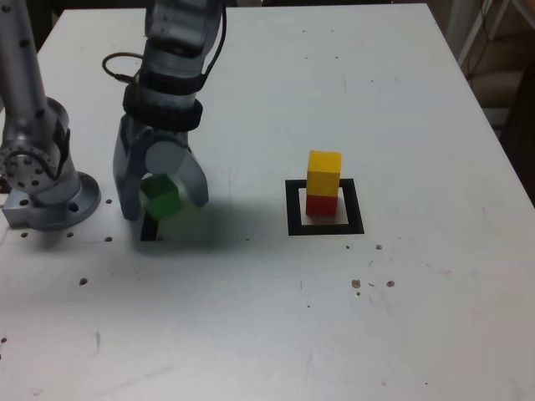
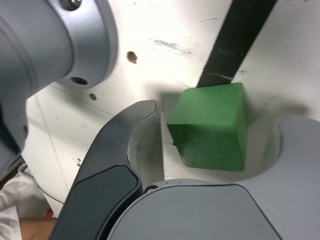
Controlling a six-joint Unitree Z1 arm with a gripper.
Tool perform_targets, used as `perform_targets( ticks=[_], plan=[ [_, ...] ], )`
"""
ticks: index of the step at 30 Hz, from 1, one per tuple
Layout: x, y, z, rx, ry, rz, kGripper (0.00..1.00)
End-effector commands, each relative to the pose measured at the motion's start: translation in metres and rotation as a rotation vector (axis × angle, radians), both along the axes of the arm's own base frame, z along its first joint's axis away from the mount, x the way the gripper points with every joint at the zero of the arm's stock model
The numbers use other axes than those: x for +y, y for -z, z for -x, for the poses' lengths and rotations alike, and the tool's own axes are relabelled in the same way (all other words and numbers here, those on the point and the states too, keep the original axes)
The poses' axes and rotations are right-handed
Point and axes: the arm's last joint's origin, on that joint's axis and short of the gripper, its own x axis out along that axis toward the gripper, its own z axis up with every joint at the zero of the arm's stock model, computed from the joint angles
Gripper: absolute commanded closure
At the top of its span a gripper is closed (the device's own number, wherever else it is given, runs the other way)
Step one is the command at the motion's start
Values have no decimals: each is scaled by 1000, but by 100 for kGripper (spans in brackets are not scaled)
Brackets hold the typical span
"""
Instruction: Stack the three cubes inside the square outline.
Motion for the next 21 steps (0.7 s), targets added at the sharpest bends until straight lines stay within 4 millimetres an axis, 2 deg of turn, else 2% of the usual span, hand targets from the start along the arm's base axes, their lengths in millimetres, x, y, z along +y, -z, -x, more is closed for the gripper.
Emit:
perform_targets(
  ticks=[1,11,21],
  plan=[
    [1,2,-1,3,-2,-3,51],
    [3,3,-4,-27,25,-15,72],
    [6,-3,-12,-48,78,-51,72]
  ],
)
